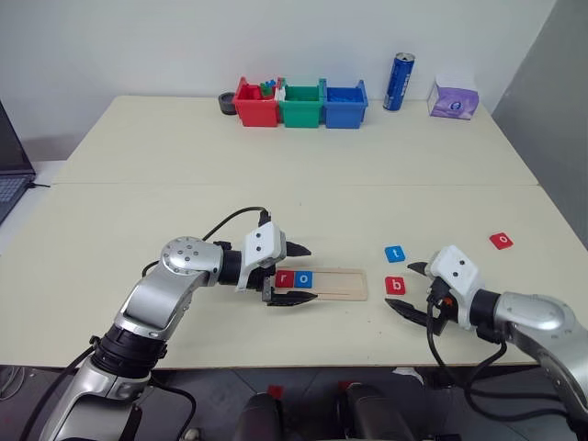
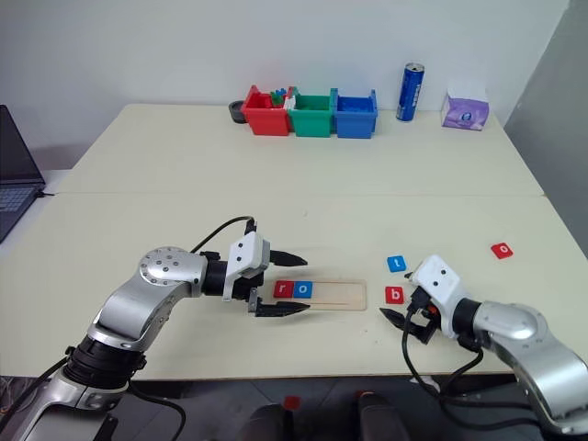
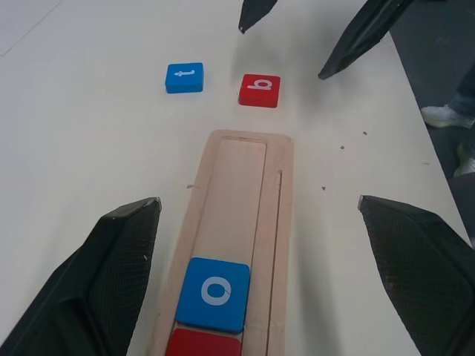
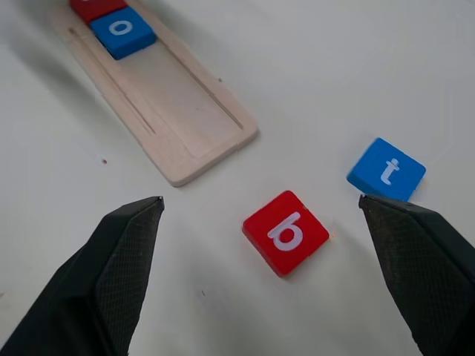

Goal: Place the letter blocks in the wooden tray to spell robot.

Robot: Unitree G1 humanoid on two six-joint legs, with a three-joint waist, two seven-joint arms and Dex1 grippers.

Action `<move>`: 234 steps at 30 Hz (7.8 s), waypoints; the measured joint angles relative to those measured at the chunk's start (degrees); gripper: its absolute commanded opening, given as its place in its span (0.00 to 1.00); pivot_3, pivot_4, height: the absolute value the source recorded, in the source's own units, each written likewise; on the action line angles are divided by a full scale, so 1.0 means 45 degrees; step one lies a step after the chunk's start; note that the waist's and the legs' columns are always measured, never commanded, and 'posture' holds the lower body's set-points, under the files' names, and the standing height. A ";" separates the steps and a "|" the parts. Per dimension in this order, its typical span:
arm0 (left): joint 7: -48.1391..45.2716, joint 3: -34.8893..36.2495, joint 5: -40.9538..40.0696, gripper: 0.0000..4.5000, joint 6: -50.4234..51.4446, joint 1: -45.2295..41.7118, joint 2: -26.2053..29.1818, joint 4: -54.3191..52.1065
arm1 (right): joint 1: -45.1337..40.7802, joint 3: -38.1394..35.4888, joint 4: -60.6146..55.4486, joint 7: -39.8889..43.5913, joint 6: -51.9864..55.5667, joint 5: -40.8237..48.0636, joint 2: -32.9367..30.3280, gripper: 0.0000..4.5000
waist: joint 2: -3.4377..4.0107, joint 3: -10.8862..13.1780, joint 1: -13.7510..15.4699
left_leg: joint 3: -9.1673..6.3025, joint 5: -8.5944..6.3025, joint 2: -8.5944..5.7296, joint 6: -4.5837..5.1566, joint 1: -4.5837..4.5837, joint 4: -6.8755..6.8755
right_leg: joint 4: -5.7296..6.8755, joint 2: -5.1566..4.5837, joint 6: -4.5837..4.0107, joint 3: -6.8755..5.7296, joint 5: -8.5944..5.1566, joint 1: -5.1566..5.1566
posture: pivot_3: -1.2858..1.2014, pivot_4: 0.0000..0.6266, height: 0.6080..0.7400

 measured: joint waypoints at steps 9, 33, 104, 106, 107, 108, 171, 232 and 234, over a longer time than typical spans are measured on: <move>-0.0289 0.0016 -0.0285 1.00 -0.0030 0.0038 0.0049 -0.0211 | -0.1620 0.1562 0.3261 0.2577 -0.2383 -0.0975 -0.0480 1.00 | -0.0007 0.0005 0.0011 | 0.0005 -0.0001 -0.0003 0.0001 -0.0006 0.0002 | -0.0014 -0.0011 -0.0059 0.0001 0.0034 0.0000 | 0.52 0.24 1.00; -0.1040 0.0805 -0.0210 1.00 -0.1700 0.0245 0.1046 0.1411 | -0.2976 0.2153 0.3667 0.3927 -0.1908 -0.1147 -0.0385 0.33 | 0.0003 0.0011 -0.0001 | 0.0001 0.0000 0.0002 0.0000 0.0002 0.0007 | 0.0017 -0.0013 -0.0062 -0.0004 0.0036 -0.0006 | 0.52 0.24 1.00; -0.0800 0.1138 0.0573 1.00 -0.3046 0.0940 0.1480 0.1785 | -0.6647 0.5407 0.3121 0.4104 -0.0552 -0.2981 0.3044 0.13 | 0.0008 0.0016 -0.0019 | -0.0003 0.0000 0.0004 0.0000 -0.0001 0.0017 | 0.0073 -0.0023 -0.0069 -0.0015 0.0037 -0.0031 | 0.52 0.24 1.00; -0.0805 0.1138 0.0573 1.00 -0.3054 0.0939 0.1480 0.1790 | -0.6614 0.5622 0.3135 0.3902 -0.0672 -0.3173 0.3107 0.01 | 0.0008 0.0017 -0.0020 | -0.0004 0.0000 0.0004 0.0000 0.0000 0.0017 | 0.0074 -0.0021 -0.0069 -0.0016 0.0037 -0.0031 | 0.52 0.24 1.00; -0.0807 0.1138 0.0572 1.00 -0.3056 0.0940 0.1479 0.1796 | -0.6593 0.5754 0.3150 0.3844 -0.0755 -0.3242 0.3156 0.01 | 0.0008 0.0017 -0.0015 | -0.0006 0.0000 0.0004 0.0000 -0.0001 0.0017 | 0.0073 -0.0021 -0.0069 -0.0017 0.0036 -0.0031 | 0.52 0.24 1.00; -0.0807 0.1138 0.0572 1.00 -0.3057 0.0939 0.1480 0.1810 | -0.6584 0.5854 0.3164 0.3775 -0.0792 -0.3293 0.3208 0.01 | 0.0008 0.0017 -0.0011 | -0.0004 0.0000 0.0003 0.0000 -0.0002 0.0017 | 0.0072 -0.0021 -0.0069 -0.0016 0.0036 -0.0031 | 0.52 0.24 1.00; 0.2738 -0.1130 0.0463 1.00 0.1745 -0.2168 -0.2600 -0.0894 | -0.1574 -0.4232 0.5299 -0.1950 -0.1028 -0.2326 0.1514 1.00 | 0.0001 0.0017 -0.0045 | 0.0027 0.0002 -0.0016 -0.0002 0.0014 0.0014 | 0.0070 -0.0019 -0.0066 0.0026 0.0035 -0.0009 | 0.52 0.24 1.00; 0.0530 -0.0480 -0.0006 1.00 -0.0337 -0.1031 -0.0620 -0.0627 | 0.0329 -0.0787 -0.2431 -0.7645 0.6575 -0.2030 0.8300 0.32 | 0.0060 -0.0002 0.0005 | 0.0002 0.0042 -0.0008 -0.0066 0.0005 0.0010 | 0.0061 -0.0023 0.0016 0.0004 0.0003 -0.0009 | 0.52 0.24 1.00; 0.0529 -0.0483 -0.0001 1.00 -0.0367 -0.0951 -0.0618 -0.0632 | 0.0221 -0.0781 -0.2276 -0.8113 0.6419 -0.2175 0.9005 0.32 | 0.0060 -0.0002 0.0004 | -0.0001 0.0042 -0.0004 -0.0065 0.0006 0.0005 | 0.0060 -0.0019 0.0015 0.0005 0.0003 -0.0010 | 0.52 0.24 1.00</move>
